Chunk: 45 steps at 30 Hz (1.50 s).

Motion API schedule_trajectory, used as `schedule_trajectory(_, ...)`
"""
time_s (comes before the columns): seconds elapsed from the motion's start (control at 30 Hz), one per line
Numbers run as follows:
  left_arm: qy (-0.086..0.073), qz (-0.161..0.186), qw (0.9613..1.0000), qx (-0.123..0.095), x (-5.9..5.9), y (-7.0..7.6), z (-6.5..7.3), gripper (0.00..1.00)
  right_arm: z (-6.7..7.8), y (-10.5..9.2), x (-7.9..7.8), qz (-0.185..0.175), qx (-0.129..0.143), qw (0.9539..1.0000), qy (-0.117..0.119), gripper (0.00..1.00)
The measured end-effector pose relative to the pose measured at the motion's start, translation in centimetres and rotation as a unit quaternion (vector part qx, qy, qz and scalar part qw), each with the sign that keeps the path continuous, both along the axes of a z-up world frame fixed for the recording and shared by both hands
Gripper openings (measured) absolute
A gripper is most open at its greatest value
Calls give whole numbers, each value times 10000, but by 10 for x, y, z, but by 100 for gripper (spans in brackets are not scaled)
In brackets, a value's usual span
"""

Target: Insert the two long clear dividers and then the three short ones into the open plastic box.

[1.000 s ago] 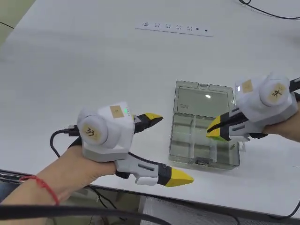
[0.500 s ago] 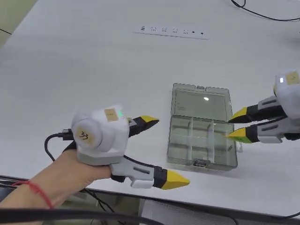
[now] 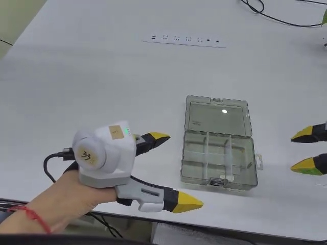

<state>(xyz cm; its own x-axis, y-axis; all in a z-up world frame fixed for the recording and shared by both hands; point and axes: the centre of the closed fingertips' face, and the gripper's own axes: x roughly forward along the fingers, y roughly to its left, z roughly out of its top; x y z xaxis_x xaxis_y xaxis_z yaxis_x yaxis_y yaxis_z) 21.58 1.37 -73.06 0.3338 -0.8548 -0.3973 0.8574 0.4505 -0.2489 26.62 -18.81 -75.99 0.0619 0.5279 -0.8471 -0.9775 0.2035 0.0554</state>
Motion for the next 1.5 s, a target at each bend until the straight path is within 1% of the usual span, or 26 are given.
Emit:
schedule_trajectory(0.03, 6, 4, 10000, 5, 0, 1, 0, 95, -2, -5, -1, 40, -50, 10000, 16, 43)
schedule_trajectory(0.1, 16, 18, 10000, 16, 0, 2, -1, 95, -10, -19, -3, 85, -234, 9997, 66, 44)
schedule_trajectory(0.13, 18, 24, 10000, 21, 1, 2, -1, 95, -15, -30, -2, 129, -404, 9991, 53, 45)
schedule_trajectory(0.2, 22, 33, 10000, 27, 1, 3, -1, 95, -21, -41, -1, 180, -600, 9980, 39, 46)
schedule_trajectory(0.3, 38, 41, 10000, 51, 2, 4, -2, 95, -32, -56, 0, 244, -798, 9965, 62, 46)
schedule_trajectory(0.33, 47, 44, 10000, 56, 2, 5, -3, 95, -37, -62, 0, 302, -918, 9953, 55, 46)
schedule_trajectory(0.4, 47, 43, 10000, 76, 2, 5, -3, 95, -43, -70, 0, 437, -1075, 9932, 20, 46)
schedule_trajectory(0.43, 52, 51, 9999, 80, 2, 6, -3, 95, -49, -76, 0, 549, -1235, 9908, 4, 46)
schedule_trajectory(0.47, 55, 55, 9999, 82, 2, 6, -3, 95, -52, -80, -1, 611, -1326, 9893, -10, 46)
schedule_trajectory(0.5, 57, 57, 9999, 85, 2, 6, -3, 95, -54, -81, -1, 634, -1360, 9887, -10, 47)
schedule_trajectory(0.53, 59, 69, 9999, 102, 3, 7, -3, 95, -60, -85, -2, 738, -1493, 9860, -5, 47)
schedule_trajectory(0.63, 68, 73, 9999, 119, 3, 7, -3, 95, -70, -92, 0, 902, -1719, 9810, -73, 47)
schedule_trajectory(0.8, 88, 78, 9998, 128, 3, 7, -4, 95, -81, -97, 1, 1007, -1864, 9773, -72, 46)
schedule_trajectory(0.93, 102, 82, 9998, 125, 2, 7, -4, 95, -86, -101, -1, 1087, -1954, 9747, -70, 45)
schedule_trajectory(1.07, 113, 93, 9998, 120, 3, 8, -4, 94, -89, -102, -1, 1106, -1989, 9737, -64, 45)
schedule_trajectory(1.13, 110, 92, 9998, 119, 3, 8, -3, 94, -92, -104, -2, 1162, -2047, 9719, -77, 44)
schedule_trajectory(1.17, 109, 93, 9998, 121, 3, 8, -3, 94, -91, -103, -1, 1215, -2030, 9715, -138, 44)
schedule_trajectory(1.23, 108, 100, 9998, 115, 3, 8, -2, 94, -90, -104, -1, 1120, -2015, 9730, -108, 42)
schedule_trajectory(1.37, 118, 94, 9998, 122, 3, 9, -2, 94, -90, -104, -2, 1144, -2011, 9728, -125, 42)
schedule_trajectory(1.5, 106, 78, 9998, 136, 3, 9, -2, 93, -89, -106, -2, 1195, -2032, 9717, -150, 33)
